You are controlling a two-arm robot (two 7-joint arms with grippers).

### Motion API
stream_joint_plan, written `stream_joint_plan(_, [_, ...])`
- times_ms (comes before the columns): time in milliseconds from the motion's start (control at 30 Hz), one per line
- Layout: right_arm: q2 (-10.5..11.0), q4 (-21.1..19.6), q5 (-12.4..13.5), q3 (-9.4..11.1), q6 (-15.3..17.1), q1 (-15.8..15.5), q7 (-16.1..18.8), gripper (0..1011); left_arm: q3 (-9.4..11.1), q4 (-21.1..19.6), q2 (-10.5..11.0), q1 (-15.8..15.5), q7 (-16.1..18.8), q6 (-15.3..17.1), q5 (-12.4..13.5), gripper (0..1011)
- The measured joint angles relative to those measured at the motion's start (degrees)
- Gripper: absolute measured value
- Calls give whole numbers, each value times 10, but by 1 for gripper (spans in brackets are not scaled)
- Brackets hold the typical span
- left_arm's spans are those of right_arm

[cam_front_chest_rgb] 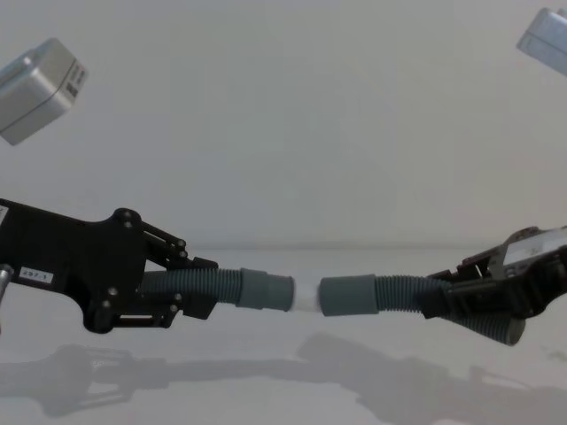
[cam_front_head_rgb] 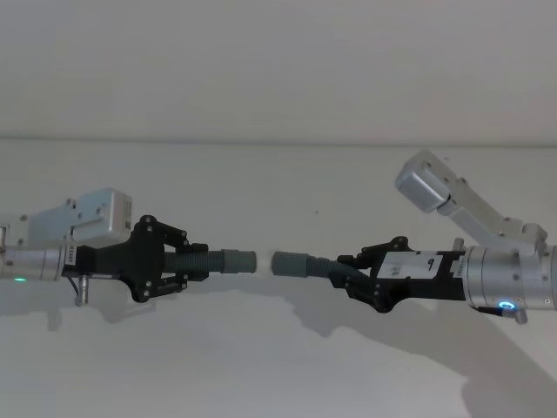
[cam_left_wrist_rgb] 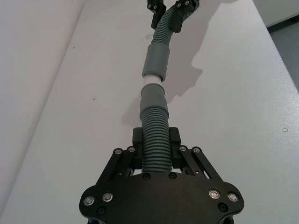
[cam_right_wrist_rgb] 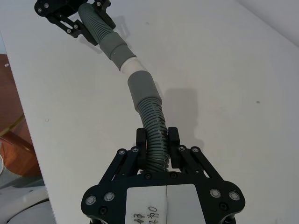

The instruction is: Use both hands to pick up one end of the pipe from the table, align the ends, and insert them.

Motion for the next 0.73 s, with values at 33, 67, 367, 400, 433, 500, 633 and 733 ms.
stream_joint_plan(33, [0, 0, 0, 0, 0, 0, 0, 265, 0, 0, 0, 0, 0, 0, 0, 320])
stream_joint_plan(67, [0, 0, 0, 0, 0, 0, 0, 265, 0, 0, 0, 0, 0, 0, 0, 320])
stream_joint_plan(367, [0, 0, 0, 0, 0, 0, 0, 265, 0, 0, 0, 0, 0, 0, 0, 320])
stream_joint_plan(400, [0, 0, 0, 0, 0, 0, 0, 265, 0, 0, 0, 0, 0, 0, 0, 320])
stream_joint_plan(433, [0, 0, 0, 0, 0, 0, 0, 265, 0, 0, 0, 0, 0, 0, 0, 320])
stream_joint_plan(500, [0, 0, 0, 0, 0, 0, 0, 265, 0, 0, 0, 0, 0, 0, 0, 320])
stream_joint_plan(633, [0, 0, 0, 0, 0, 0, 0, 265, 0, 0, 0, 0, 0, 0, 0, 320])
stream_joint_plan(733, [0, 0, 0, 0, 0, 0, 0, 265, 0, 0, 0, 0, 0, 0, 0, 320])
